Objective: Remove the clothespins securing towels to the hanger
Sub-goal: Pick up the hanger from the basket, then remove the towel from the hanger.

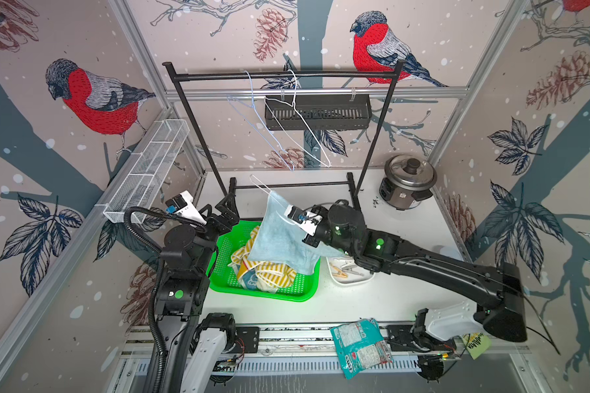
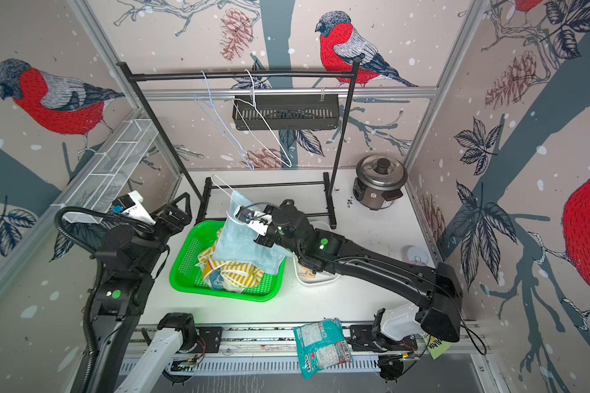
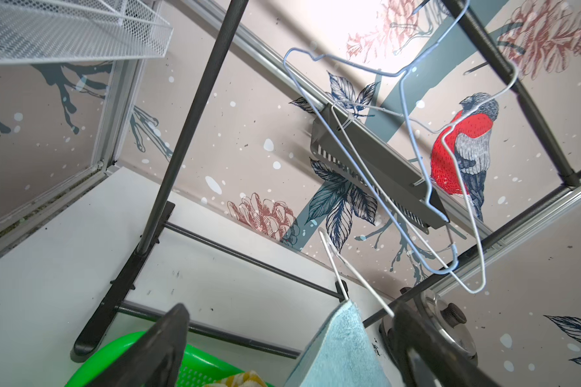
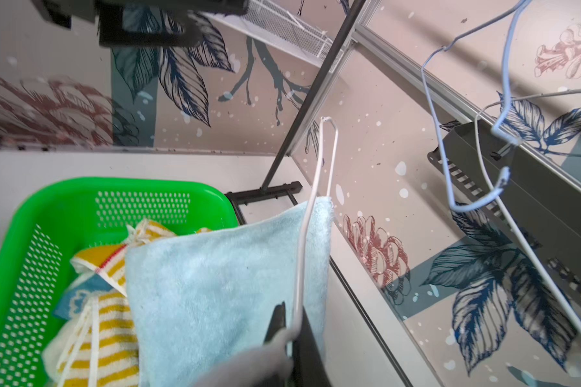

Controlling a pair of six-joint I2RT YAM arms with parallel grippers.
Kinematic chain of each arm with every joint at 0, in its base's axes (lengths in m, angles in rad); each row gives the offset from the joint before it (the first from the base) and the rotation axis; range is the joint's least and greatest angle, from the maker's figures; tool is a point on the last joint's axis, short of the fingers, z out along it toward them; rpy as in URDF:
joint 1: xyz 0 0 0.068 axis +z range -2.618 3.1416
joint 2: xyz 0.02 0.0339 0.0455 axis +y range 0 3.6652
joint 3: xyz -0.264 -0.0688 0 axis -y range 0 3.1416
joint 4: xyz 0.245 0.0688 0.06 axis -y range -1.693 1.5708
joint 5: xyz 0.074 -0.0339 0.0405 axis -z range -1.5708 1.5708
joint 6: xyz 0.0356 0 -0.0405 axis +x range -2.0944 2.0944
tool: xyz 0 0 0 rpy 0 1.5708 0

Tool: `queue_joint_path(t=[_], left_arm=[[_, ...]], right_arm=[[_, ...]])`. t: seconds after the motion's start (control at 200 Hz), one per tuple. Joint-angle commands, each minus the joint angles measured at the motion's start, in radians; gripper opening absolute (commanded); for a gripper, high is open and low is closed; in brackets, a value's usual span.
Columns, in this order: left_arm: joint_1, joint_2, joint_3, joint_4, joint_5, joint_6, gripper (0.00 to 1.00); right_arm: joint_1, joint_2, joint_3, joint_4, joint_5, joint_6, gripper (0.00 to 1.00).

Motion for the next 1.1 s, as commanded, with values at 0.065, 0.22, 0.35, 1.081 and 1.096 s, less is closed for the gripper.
queue_joint_path(t=[0.065, 0.22, 0.35, 1.081, 1.096], left_arm=[[0.002, -0.006, -0.018, -0.069, 0.163, -0.112, 0.84], [0.001, 0.001, -0.093, -0.031, 0.331, -0.238, 0.81], [0.002, -0.019, -0.166, 0.027, 0.344, -0.252, 0.82], [0.041, 0.084, -0.396, 0.541, 0.603, 0.244, 0.93], [0.041, 0.082, -0.402, 0.555, 0.611, 0.239, 0.93]], right_arm=[[-0.094, 0.018, 0.154, -0.192, -0.375, 0.219, 0.0], [-0.137, 0.083, 0.297, -0.347, -0.461, 0.301, 0.0], [-0.15, 0.081, 0.274, -0.348, -0.456, 0.321, 0.0], [-0.257, 0.078, 0.31, -0.325, -0.628, 0.447, 0.0], [-0.258, 0.079, 0.313, -0.328, -0.633, 0.448, 0.0]])
